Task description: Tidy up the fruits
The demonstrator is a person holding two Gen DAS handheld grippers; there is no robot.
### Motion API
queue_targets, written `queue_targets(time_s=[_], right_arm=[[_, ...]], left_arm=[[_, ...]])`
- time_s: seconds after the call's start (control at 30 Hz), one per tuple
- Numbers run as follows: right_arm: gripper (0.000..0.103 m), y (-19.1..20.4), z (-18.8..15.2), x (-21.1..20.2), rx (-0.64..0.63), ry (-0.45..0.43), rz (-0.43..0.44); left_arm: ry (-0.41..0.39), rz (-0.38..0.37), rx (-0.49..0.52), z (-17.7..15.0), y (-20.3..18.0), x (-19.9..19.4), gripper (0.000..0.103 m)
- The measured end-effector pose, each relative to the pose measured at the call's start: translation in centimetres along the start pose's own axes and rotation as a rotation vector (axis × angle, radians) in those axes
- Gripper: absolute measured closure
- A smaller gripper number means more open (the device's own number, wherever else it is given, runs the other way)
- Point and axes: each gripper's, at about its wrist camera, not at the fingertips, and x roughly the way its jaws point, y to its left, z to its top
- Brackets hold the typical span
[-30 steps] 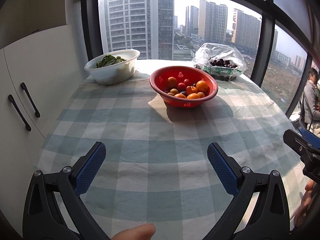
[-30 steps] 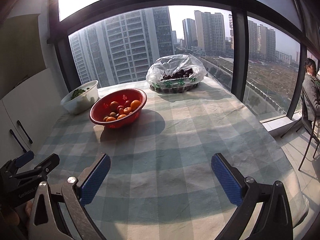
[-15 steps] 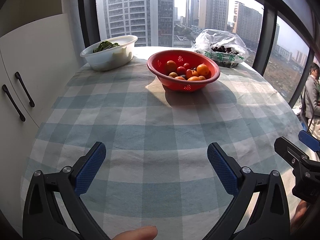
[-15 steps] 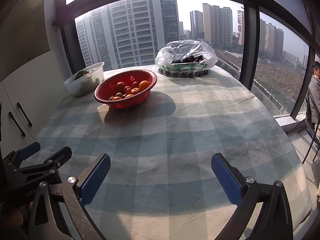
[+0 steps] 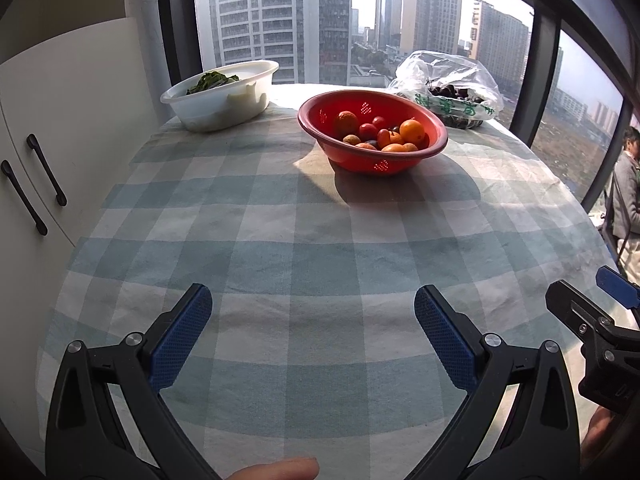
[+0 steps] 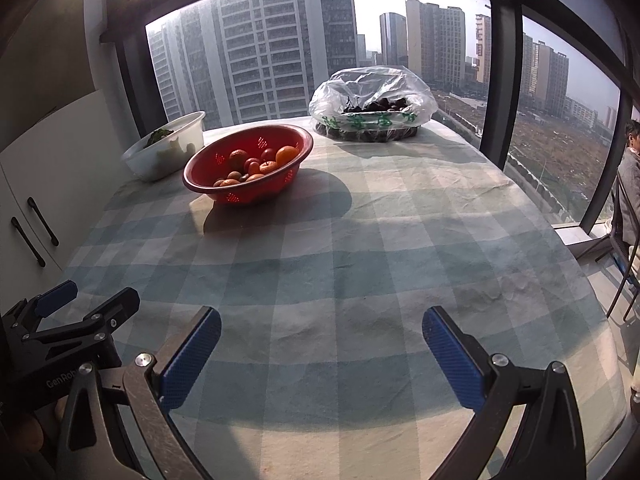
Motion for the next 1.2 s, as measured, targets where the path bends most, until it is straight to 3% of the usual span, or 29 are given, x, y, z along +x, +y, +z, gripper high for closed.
queue_targets(time_s=[1.2], right_arm=[[0.000, 0.99, -0.94, 0.90, -0.005, 0.046, -0.009]], left_arm=[[0.022, -0.003, 0.002, -0.94, 0.14, 0.81, 0.000]])
